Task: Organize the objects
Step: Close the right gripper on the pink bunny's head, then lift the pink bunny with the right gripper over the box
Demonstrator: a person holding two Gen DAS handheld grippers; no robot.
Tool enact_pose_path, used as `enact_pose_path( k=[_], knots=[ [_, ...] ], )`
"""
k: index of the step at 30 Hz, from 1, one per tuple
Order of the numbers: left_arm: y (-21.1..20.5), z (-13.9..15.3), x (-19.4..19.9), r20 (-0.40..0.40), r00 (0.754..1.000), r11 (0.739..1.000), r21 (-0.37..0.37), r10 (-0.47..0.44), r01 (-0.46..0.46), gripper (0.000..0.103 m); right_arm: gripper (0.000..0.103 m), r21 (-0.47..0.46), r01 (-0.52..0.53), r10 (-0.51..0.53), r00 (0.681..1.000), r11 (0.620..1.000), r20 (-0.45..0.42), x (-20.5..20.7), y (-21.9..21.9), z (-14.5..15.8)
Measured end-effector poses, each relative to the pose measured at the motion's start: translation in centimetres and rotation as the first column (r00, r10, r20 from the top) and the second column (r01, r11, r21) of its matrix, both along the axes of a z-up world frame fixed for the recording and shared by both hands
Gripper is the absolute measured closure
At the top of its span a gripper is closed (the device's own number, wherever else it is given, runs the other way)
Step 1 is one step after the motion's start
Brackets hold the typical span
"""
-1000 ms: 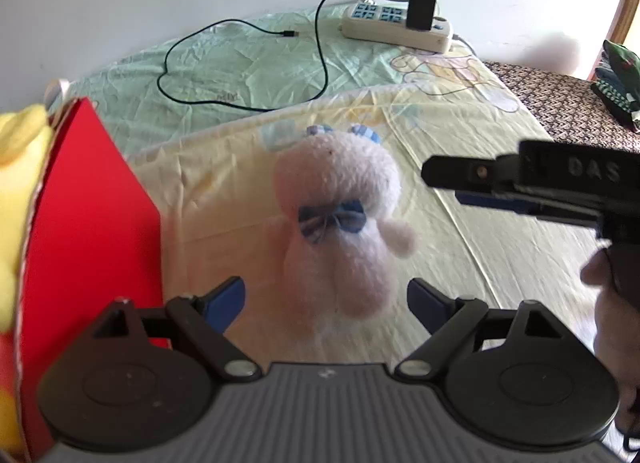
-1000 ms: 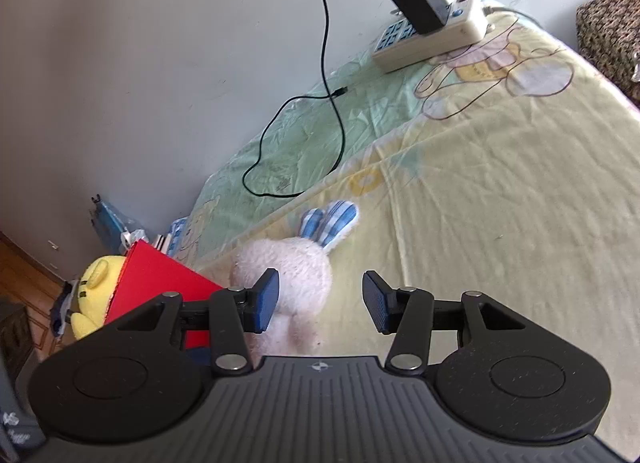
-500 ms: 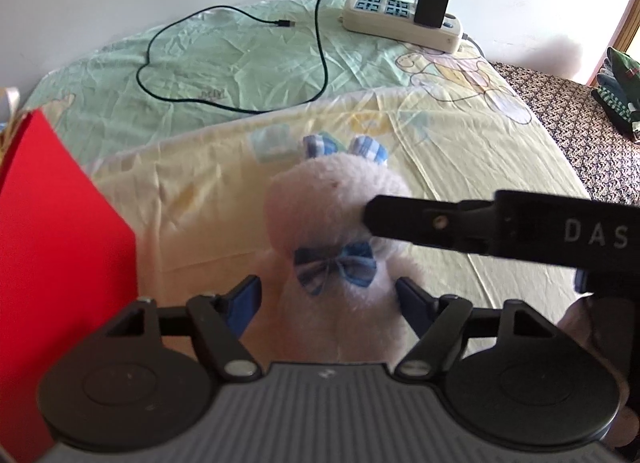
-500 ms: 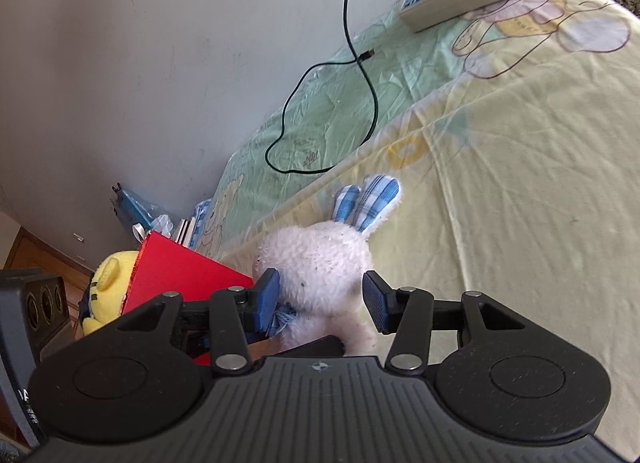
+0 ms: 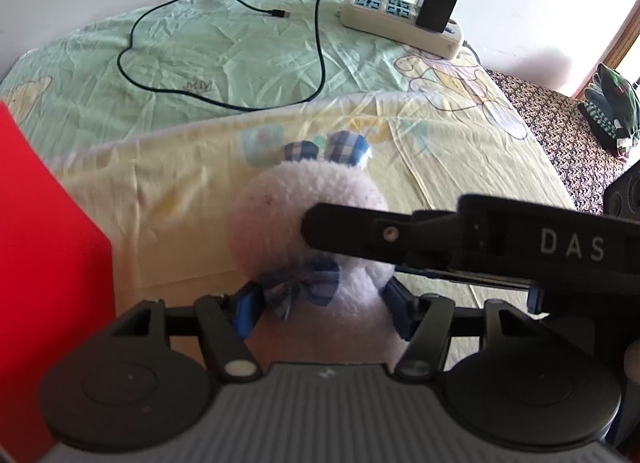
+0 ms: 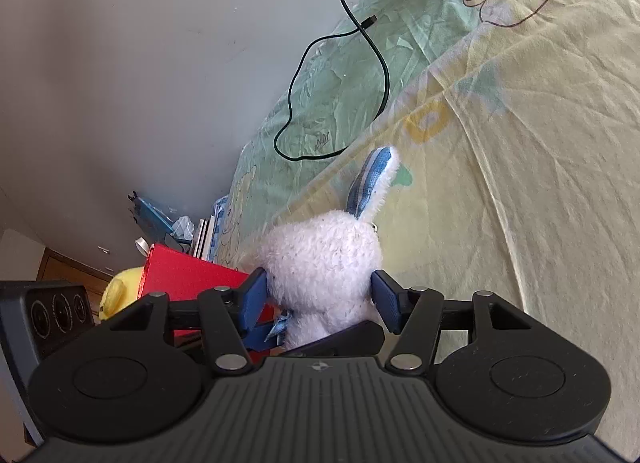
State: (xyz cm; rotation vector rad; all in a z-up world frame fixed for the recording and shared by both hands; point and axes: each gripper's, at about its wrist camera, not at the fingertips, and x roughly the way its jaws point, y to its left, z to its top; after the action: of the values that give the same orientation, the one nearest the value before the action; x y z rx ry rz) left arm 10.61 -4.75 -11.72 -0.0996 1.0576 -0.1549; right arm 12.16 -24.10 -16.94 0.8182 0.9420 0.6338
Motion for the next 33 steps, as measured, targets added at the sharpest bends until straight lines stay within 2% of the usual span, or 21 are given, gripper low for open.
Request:
enact_pose_path(
  k=[7,19,25,33],
  knots=[
    [-0.2,-0.1,0.2,-0.010,1.000,1.000,0.019,-0.002,0.002,0.042,0.046,0.037,-0.002,0.003,0.999,0.999,-0.035,0.1,0.0,-0.2],
    [-0.6,0.3,-0.8,-0.023,1.000,0.999,0.049,0.009,-0.008,0.044,0.050,0.044,0.001,0.001,0.999,0.999,-0.032,-1.1,-0.1,0.2],
    [-1.0,0.8,-2.0,-0.026,1.000,0.998,0.054,0.009,-0.008,0.044,0.050,0.029,-0.007,0.008,1.000,1.000,-0.020,-2.3,-0.1,0.9],
    [-2.3,1.1,-4.4,-0.036,0.999,0.995,0.102,-0.005,0.008,0.044,0.050,0.004,-0.028,0.028,1.000,1.000,0.003,-4.8,-0.2,1.8]
  ],
)
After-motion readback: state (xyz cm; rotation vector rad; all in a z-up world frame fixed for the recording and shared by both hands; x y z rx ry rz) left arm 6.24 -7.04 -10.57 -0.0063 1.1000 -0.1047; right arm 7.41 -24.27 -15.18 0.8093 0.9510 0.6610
